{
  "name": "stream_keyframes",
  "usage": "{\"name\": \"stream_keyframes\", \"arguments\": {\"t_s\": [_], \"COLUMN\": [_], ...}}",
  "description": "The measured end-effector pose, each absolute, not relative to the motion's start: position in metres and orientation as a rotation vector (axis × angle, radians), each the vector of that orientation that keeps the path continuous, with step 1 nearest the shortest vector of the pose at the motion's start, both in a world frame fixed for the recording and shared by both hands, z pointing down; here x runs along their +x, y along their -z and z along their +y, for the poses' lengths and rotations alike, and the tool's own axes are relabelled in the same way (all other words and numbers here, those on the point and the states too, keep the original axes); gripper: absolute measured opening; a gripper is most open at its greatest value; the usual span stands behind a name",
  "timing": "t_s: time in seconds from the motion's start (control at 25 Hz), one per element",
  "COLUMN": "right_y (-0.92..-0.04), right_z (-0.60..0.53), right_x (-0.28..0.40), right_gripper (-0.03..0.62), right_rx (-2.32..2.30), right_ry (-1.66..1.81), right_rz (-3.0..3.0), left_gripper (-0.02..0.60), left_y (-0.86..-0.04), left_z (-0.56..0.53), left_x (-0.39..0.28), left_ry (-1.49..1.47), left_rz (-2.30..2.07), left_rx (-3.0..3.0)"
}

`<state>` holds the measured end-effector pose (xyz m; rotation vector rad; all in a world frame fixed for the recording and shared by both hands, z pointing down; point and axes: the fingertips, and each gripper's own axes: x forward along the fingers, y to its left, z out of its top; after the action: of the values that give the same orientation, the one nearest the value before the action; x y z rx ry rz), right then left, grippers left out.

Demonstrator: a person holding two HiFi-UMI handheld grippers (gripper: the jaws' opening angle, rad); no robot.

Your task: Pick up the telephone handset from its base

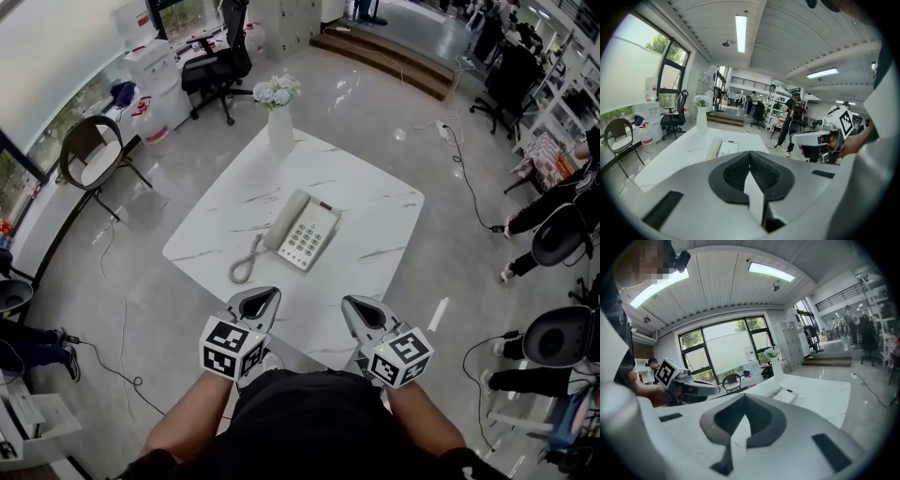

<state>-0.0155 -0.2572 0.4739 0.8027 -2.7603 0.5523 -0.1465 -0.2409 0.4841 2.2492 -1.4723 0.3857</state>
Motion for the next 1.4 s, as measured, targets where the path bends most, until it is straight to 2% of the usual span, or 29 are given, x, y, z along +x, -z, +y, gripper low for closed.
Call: {"name": "stream_keyframes", "arguments": {"t_s": [0.12, 0.2, 0.24, 0.52, 1.04, 1.4], "right_y": [-0.476, -0.476, -0.476, -0.477, -0.478, -0.477], "right_z": [-0.257, -0.257, -0.257, -0.253, -0.254, -0.26], "right_x": [-0.016, -0.016, -0.016, -0.018, -0.016, 0.001], "right_gripper": [0.002, 0.002, 0.002, 0.002, 0.002, 0.002], "right_rx": [0.794, 0.793, 0.792, 0.783, 0.804, 0.869], "right_ry": [-0.552, -0.552, -0.552, -0.546, -0.556, -0.565], "right_rz": [-2.756, -2.754, -2.753, -2.747, -2.746, -2.738], "left_gripper": [0.007, 0.091, 0.112, 0.172, 0.184, 0.176], "left_y": [-0.487, -0.488, -0.488, -0.488, -0.497, -0.524], "left_z": [-0.242, -0.243, -0.243, -0.244, -0.252, -0.298], "left_x": [-0.149, -0.15, -0.151, -0.154, -0.159, -0.174], "left_ry": [-0.404, -0.427, -0.434, -0.463, -0.544, -0.654], "left_rz": [-1.491, -1.495, -1.497, -1.505, -1.512, -1.54], "left_rx": [2.251, 2.255, 2.258, 2.262, 2.276, 2.235]}}
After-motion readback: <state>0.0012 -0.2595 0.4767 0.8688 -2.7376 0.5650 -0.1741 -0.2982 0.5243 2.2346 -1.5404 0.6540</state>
